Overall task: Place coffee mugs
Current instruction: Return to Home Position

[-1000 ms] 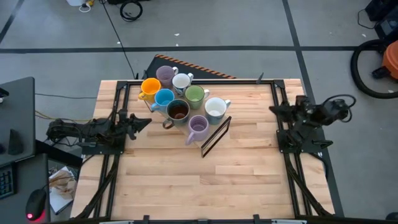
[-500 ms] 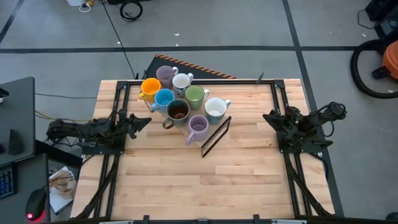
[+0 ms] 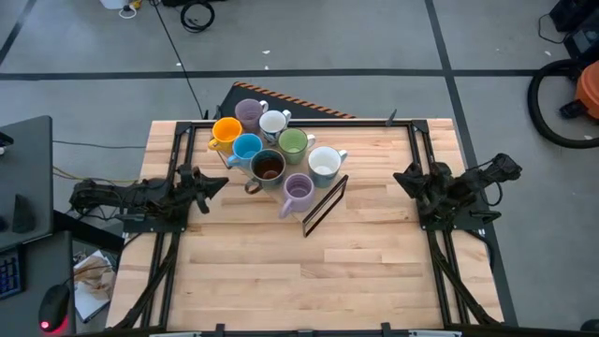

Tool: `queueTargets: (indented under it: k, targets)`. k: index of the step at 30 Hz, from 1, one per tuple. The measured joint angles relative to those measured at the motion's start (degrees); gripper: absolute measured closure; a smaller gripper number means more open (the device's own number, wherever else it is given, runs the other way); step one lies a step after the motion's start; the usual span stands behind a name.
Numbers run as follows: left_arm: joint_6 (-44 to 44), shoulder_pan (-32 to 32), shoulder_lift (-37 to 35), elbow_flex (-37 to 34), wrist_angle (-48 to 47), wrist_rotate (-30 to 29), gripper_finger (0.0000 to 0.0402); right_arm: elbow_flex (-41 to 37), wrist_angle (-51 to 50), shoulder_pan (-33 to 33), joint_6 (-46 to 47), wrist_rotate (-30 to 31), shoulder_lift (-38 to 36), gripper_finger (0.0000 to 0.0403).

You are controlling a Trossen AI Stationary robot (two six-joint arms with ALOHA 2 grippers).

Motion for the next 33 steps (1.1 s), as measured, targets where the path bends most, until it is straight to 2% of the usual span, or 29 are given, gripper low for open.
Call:
queueTargets:
  k: [33]
  targets:
    - [1.42, 0.0, 0.0, 0.0, -0.01, 0.04, 0.0392, 0.0, 0.02, 0.0, -1.48, -0.1, 0.0, 0.0389]
